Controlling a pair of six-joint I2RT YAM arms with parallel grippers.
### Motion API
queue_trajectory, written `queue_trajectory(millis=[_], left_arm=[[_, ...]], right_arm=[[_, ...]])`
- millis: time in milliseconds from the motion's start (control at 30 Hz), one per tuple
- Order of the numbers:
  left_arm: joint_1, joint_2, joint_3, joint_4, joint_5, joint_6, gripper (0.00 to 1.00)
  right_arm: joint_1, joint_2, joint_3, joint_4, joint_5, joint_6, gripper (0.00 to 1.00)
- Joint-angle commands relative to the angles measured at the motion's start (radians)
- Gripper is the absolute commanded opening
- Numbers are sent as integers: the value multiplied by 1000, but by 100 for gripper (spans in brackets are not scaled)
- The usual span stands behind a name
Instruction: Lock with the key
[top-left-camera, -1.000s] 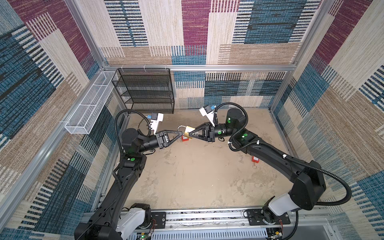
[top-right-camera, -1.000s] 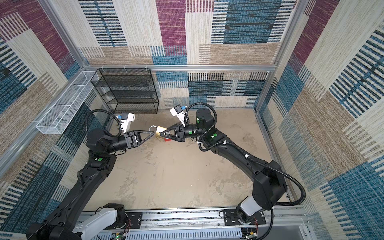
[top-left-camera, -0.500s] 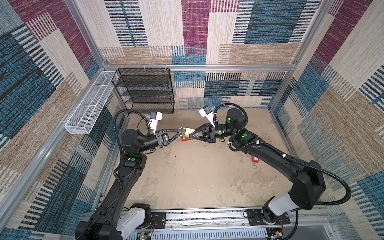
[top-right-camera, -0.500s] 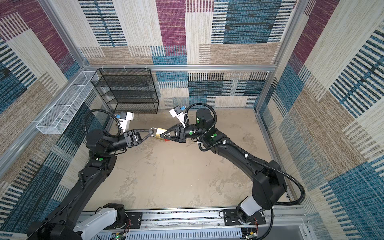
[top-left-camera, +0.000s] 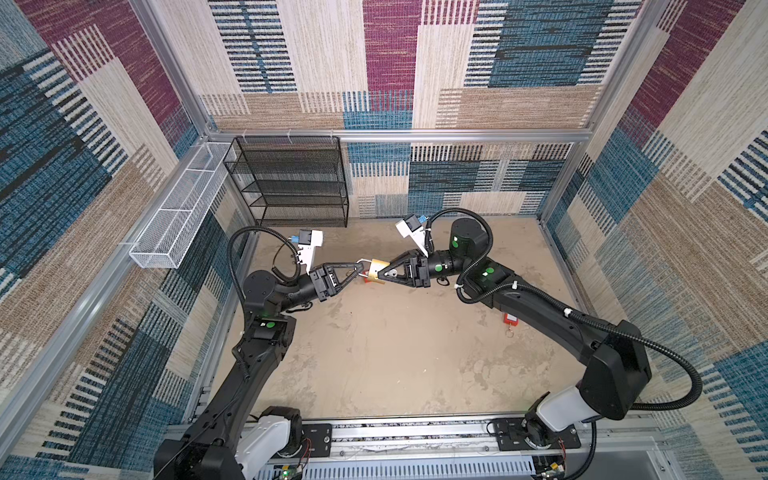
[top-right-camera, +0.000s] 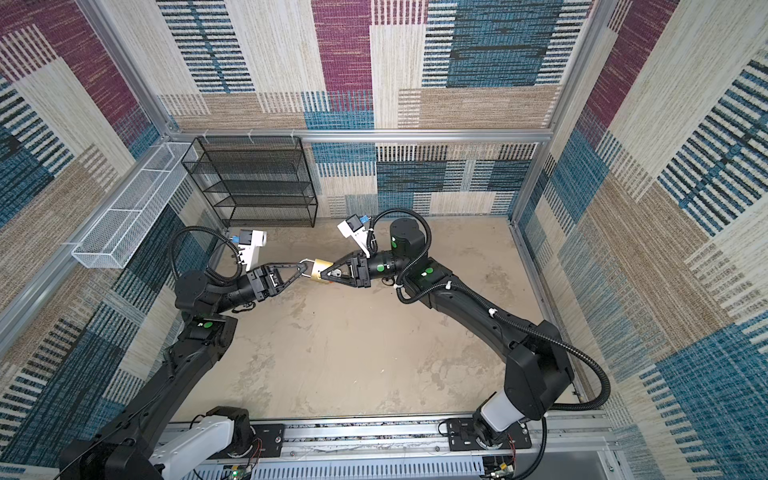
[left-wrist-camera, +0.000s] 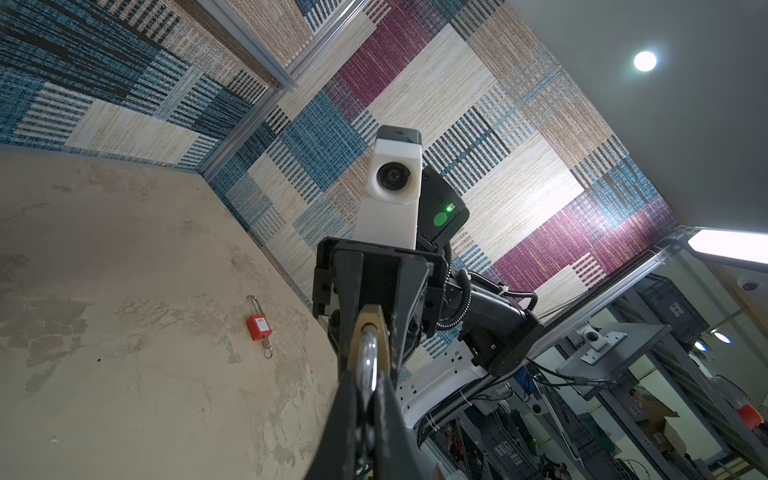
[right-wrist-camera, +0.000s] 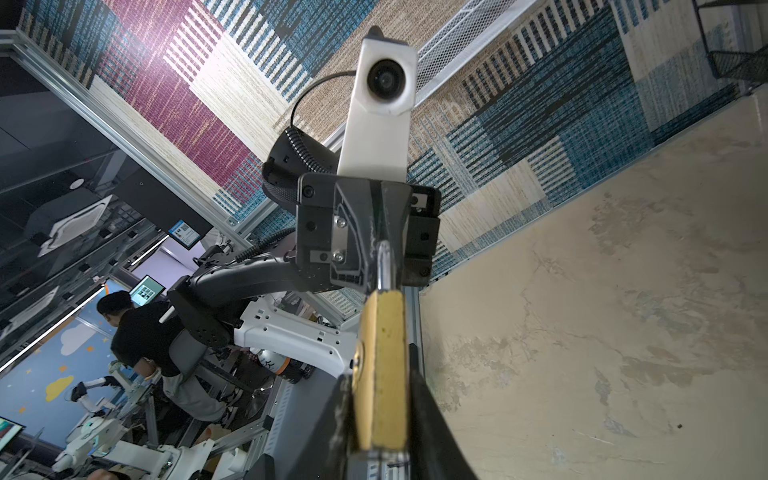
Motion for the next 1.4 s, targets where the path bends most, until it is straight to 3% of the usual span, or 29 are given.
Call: queue_trajectory(millis=[0,267,800,967,1367], left_arm=[[4,-8,4,3,-20,11,0],[8,2,4,49,-17,-28,0],[11,-5,0,52,-16,-32,0],[18,-9,-3,60,-29,-32,0],[52,-3,-28,133,-54,-70,0]], right_arm=[[-4,-7,-11,50,6,-18,37],[-36,-43,-50,72,-9,-11,41],[-45,-56,-93,114,-21,26,5],[-45,-51,-98,120,-38,33,0],[-64,-57,-130,121,-36,34,0]])
